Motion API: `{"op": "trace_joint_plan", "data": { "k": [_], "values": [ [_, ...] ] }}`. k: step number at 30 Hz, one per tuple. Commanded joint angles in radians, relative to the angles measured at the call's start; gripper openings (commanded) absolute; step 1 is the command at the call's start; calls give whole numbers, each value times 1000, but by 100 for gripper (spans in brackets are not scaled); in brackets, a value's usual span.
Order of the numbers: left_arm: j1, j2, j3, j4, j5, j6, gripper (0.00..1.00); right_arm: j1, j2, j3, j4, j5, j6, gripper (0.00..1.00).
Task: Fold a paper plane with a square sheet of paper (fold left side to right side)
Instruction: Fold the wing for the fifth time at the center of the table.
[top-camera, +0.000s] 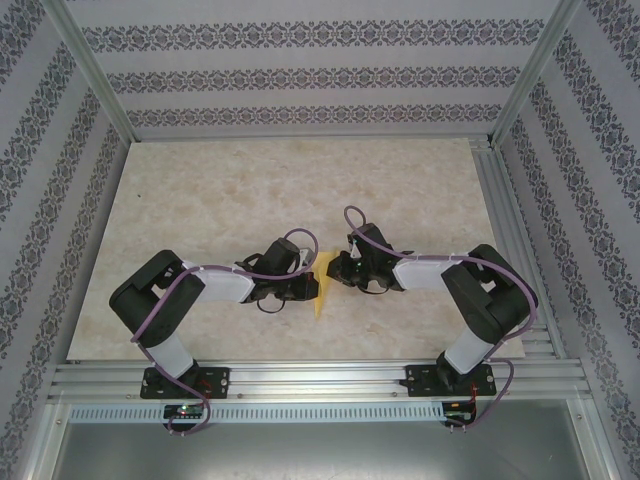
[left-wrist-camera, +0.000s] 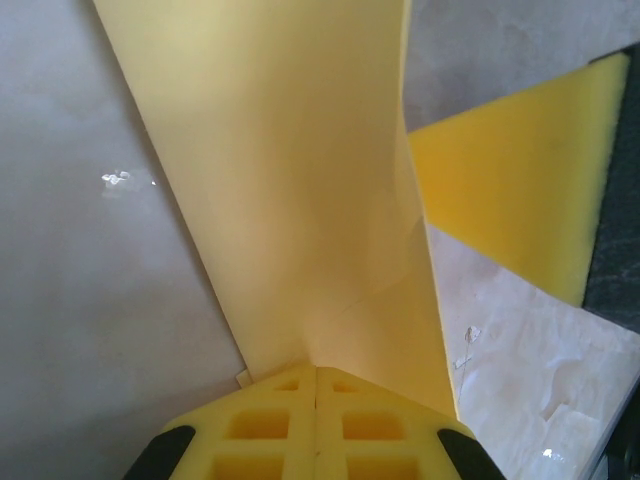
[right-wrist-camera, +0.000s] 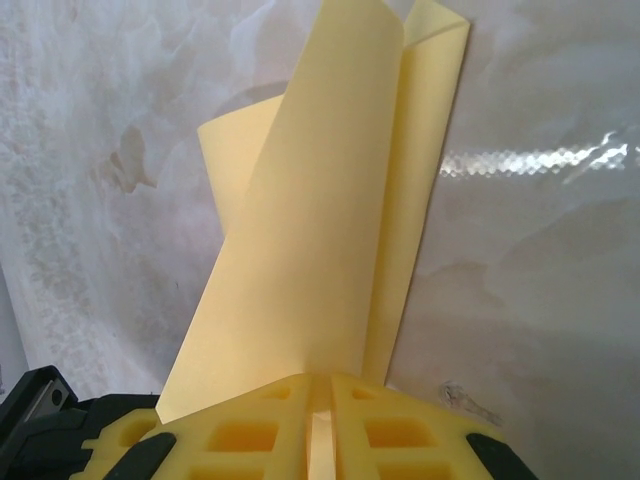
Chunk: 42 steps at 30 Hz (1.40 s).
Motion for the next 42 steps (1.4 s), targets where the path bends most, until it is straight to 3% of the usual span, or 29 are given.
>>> {"op": "trace_joint_plan", "data": {
  "k": [1, 27, 33, 38, 42],
  "values": [
    [5, 36, -18, -50, -29, 21, 0, 14, 17, 27, 23, -1, -3, 13],
    [4, 17, -19, -55, -30, 22, 0, 22, 70, 30, 1, 32, 13, 13],
    [5, -57, -27, -102, -49, 30, 0, 23, 65, 30, -67, 68, -8, 13],
    [6, -164, -47, -172, -83, 31, 11, 23, 73, 26, -74, 72, -11, 13],
    [12, -284, -48, -276, -136, 44, 14, 24, 69, 24, -77, 79, -12, 13]
  ]
}}
